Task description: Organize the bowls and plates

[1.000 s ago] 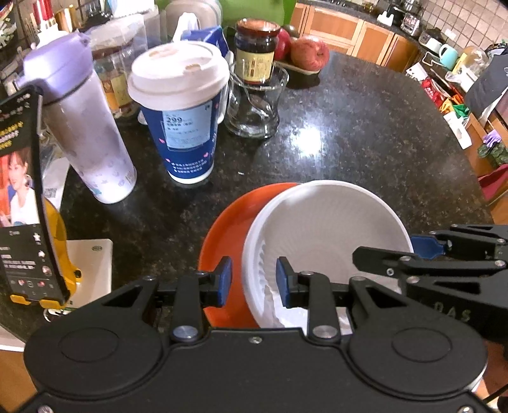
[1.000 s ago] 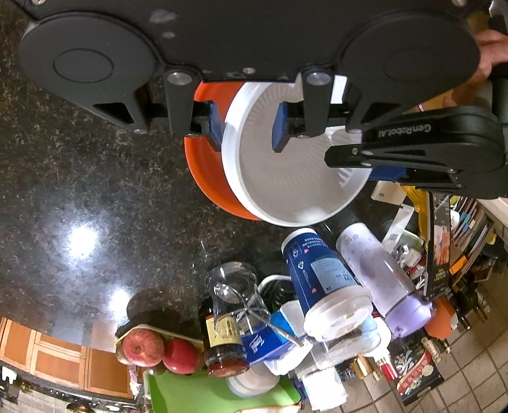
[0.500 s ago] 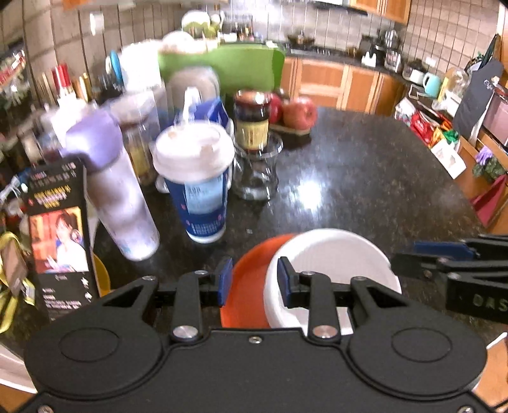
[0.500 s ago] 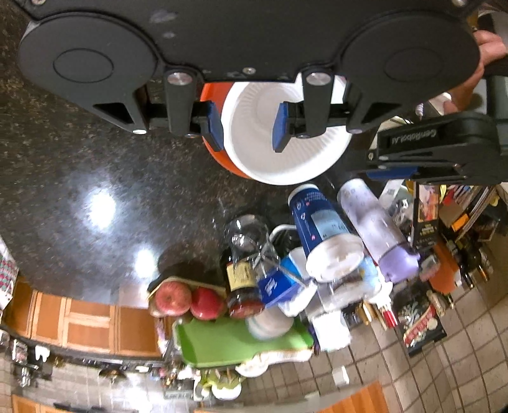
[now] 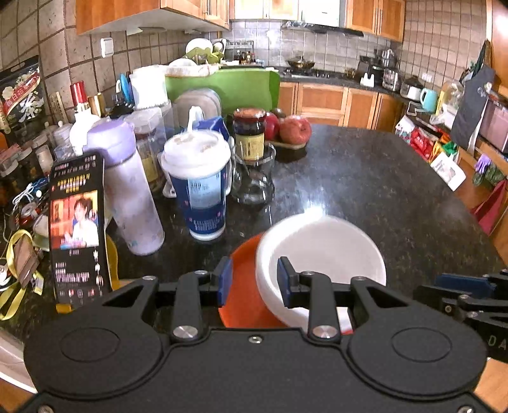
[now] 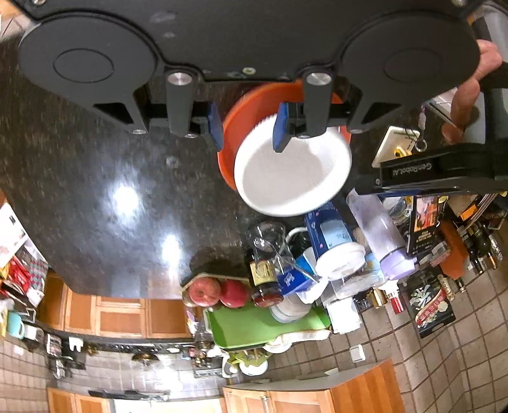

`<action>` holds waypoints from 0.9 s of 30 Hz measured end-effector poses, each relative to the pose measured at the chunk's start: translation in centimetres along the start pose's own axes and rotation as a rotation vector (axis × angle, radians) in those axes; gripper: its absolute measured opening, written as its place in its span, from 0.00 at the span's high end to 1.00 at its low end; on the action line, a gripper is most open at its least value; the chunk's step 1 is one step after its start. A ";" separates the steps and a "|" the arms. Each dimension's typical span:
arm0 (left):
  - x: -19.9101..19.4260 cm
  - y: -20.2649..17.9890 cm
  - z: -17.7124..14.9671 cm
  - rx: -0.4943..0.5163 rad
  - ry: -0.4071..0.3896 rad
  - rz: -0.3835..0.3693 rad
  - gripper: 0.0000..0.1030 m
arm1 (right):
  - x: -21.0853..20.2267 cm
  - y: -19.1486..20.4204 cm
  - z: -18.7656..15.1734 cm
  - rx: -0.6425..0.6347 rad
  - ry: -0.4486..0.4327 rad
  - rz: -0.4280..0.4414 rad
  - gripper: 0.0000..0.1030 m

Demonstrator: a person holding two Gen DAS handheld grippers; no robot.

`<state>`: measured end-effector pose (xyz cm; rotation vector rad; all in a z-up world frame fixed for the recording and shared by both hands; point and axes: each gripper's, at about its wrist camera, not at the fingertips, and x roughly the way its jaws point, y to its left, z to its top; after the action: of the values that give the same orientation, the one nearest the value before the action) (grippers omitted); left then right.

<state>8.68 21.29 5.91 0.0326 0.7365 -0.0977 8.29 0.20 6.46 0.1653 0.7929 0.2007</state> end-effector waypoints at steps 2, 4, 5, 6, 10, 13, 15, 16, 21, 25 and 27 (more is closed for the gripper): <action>0.1 -0.3 -0.6 0.013 0.005 0.002 0.61 | -0.6 0.1 -1.3 0.030 0.000 -0.016 0.64; 0.0 -0.5 -1.2 0.020 0.007 0.004 0.61 | -1.1 0.2 -2.3 0.049 -0.011 -0.038 0.64; 0.0 -0.5 -1.6 0.023 0.005 0.005 0.61 | -1.3 0.3 -3.0 0.054 -0.022 -0.059 0.64; -0.1 -0.6 -2.0 0.028 0.002 0.009 0.61 | -1.6 0.5 -3.6 0.054 -0.033 -0.077 0.64; -0.3 -1.0 -3.5 0.053 -0.001 0.014 0.61 | -2.2 1.2 -5.9 0.060 -0.067 -0.153 0.64; -0.5 -1.2 -4.5 0.070 0.001 0.017 0.61 | -2.5 1.2 -7.2 0.087 -0.077 -0.176 0.64; -0.7 -1.5 -5.2 0.094 -0.002 0.019 0.61 | -2.5 1.3 -7.8 0.102 -0.079 -0.187 0.64; -0.8 -1.5 -5.5 0.102 -0.003 0.020 0.61 | -2.4 1.3 -8.1 0.109 -0.077 -0.194 0.64; -1.4 -1.5 -6.8 0.092 -0.004 0.004 0.60 | -2.2 1.7 -9.1 0.122 -0.070 -0.233 0.64; -1.4 -1.5 -7.4 0.090 0.015 -0.020 0.60 | -2.1 2.0 -9.7 0.124 -0.067 -0.235 0.64; -1.5 -1.5 -7.6 0.098 0.011 -0.015 0.60 | -2.2 2.2 -9.9 0.111 -0.072 -0.247 0.64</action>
<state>2.31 20.37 1.30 0.1209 0.7423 -0.1480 -0.60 2.56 1.58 0.1764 0.7459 -0.0826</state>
